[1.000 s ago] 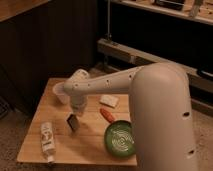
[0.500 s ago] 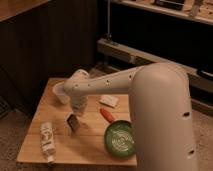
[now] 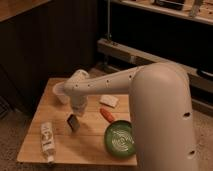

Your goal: Knock the eraser over

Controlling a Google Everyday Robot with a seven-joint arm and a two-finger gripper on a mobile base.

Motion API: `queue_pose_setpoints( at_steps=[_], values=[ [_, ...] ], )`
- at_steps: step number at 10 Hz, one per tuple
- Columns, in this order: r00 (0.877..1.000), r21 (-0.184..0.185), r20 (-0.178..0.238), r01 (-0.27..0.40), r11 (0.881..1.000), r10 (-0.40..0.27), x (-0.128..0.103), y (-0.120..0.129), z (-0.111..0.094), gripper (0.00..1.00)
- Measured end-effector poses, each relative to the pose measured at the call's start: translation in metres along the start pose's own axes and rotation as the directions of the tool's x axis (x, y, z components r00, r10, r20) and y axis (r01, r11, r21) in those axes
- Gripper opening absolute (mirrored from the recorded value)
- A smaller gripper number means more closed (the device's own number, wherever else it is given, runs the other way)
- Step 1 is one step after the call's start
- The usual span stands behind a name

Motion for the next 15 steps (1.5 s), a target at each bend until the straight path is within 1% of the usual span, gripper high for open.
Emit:
queue_pose_setpoints(
  at_steps=[15],
  values=[
    [1.000, 0.009, -0.008, 0.005, 1.000, -0.005, 0.0004, 0.0037, 0.0004, 0.00]
  ],
)
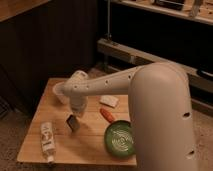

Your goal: Knock the eraser over

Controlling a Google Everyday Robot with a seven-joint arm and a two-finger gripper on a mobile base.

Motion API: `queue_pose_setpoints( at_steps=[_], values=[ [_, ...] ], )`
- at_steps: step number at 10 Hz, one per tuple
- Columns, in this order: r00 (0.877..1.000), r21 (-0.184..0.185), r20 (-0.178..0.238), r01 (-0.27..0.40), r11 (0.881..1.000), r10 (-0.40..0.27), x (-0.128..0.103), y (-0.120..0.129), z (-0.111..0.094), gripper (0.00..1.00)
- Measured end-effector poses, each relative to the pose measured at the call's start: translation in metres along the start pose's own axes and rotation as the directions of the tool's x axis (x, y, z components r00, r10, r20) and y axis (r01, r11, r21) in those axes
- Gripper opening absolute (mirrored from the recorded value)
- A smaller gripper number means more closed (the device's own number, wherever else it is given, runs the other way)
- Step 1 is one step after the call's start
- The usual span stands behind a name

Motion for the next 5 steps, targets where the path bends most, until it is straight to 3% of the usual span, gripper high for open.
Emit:
queue_pose_setpoints(
  at_steps=[5],
  values=[
    [1.000, 0.003, 0.002, -0.001, 1.000, 0.001, 0.0006, 0.0001, -0.0011, 0.00]
  ],
)
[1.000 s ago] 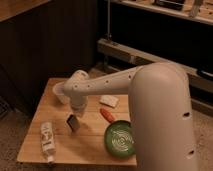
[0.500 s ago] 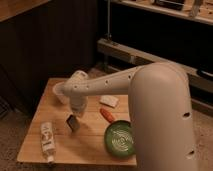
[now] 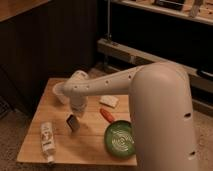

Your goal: Knock the eraser over

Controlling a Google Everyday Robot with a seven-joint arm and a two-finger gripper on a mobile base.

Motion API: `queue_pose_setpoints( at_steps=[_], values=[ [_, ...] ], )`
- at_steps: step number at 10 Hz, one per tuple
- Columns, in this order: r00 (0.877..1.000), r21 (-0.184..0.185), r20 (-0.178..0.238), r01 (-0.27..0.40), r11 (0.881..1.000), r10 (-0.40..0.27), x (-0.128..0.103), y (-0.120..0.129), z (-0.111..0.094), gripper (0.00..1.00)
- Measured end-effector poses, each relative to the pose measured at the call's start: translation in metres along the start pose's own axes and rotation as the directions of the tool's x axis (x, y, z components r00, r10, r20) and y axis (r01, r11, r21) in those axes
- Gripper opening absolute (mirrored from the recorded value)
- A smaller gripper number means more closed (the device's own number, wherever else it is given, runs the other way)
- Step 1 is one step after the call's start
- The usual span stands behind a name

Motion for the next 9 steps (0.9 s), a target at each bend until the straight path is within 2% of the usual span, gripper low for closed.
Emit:
queue_pose_setpoints(
  at_steps=[9],
  values=[
    [1.000, 0.008, -0.005, 0.001, 1.000, -0.001, 0.0010, 0.0033, -0.0001, 0.00]
  ],
)
